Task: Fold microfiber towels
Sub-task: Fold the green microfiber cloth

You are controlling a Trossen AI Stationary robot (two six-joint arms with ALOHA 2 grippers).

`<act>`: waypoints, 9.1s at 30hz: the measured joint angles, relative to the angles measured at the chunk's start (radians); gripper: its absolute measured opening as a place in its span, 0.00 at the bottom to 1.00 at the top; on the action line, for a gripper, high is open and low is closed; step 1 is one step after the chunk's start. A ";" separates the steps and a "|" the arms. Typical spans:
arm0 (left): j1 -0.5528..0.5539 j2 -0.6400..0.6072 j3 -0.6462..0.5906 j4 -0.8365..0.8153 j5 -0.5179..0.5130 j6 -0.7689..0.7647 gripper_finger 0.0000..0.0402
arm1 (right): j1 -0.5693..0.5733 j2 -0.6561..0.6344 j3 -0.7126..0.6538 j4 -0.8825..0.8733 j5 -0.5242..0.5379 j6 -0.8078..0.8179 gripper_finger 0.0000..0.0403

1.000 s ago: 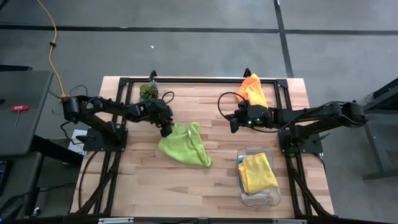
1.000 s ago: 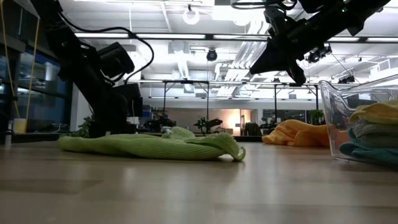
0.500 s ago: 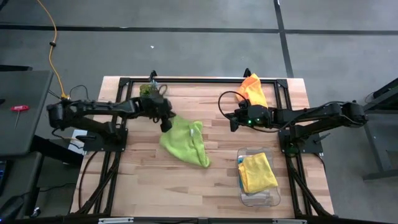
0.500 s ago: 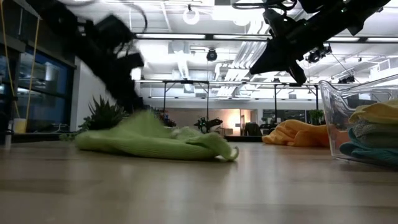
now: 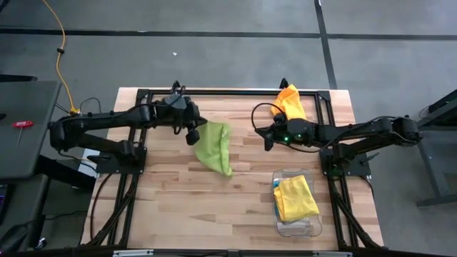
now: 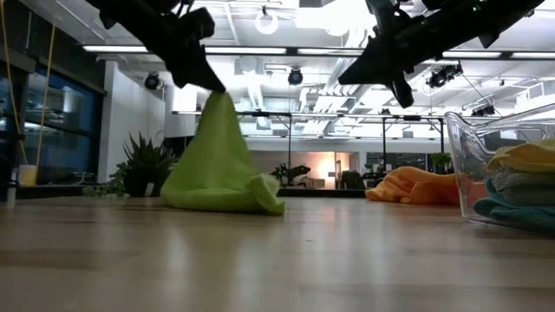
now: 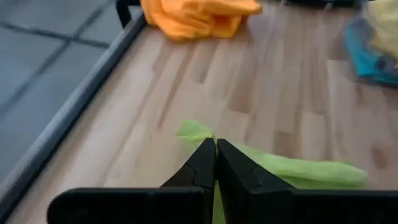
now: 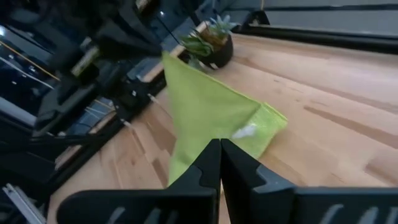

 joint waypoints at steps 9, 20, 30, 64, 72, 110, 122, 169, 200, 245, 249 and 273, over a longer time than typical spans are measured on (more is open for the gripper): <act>-0.100 -0.004 0.181 0.004 -0.069 0.064 0.00 | -0.016 0.074 0.000 0.075 -0.041 0.022 0.01; -0.130 0.101 0.191 -0.139 -0.030 -0.025 0.00 | -0.019 0.172 0.000 0.136 -0.115 0.082 0.12; -0.143 0.122 0.279 0.111 0.042 -0.021 0.00 | -0.022 0.175 0.004 0.244 -0.115 0.043 0.28; -0.210 0.249 0.140 0.014 0.062 -0.163 0.00 | -0.096 0.753 0.441 -0.211 -0.243 -0.375 0.04; -0.210 0.249 0.140 0.001 0.062 -0.160 0.00 | -0.132 0.757 0.441 -0.383 -0.115 -0.395 0.00; -0.139 0.170 0.141 -0.148 -0.001 -0.133 0.00 | -0.238 0.456 0.357 -0.451 -0.076 -0.116 0.27; -0.139 0.170 0.141 -0.146 -0.002 -0.134 0.00 | -0.208 0.751 0.662 -0.811 0.033 -0.042 0.48; 0.018 0.083 0.264 -0.137 -0.057 -0.037 0.00 | -0.175 0.421 0.661 -0.752 -0.015 -0.368 0.00; -0.003 0.067 0.151 -0.018 -0.156 0.117 0.00 | -0.165 0.220 0.662 -0.829 -0.194 -0.870 0.00; 0.100 0.038 0.166 0.244 -0.267 0.443 0.00 | -0.373 0.182 0.699 -0.802 -0.062 -1.122 0.00; 0.004 0.037 0.121 0.173 -0.266 0.376 0.00 | -0.292 0.182 0.588 -0.796 -0.059 -1.031 0.00; -0.529 0.038 -0.285 0.167 -0.453 -0.438 0.00 | 0.113 0.187 0.133 -0.497 -0.080 -0.438 0.00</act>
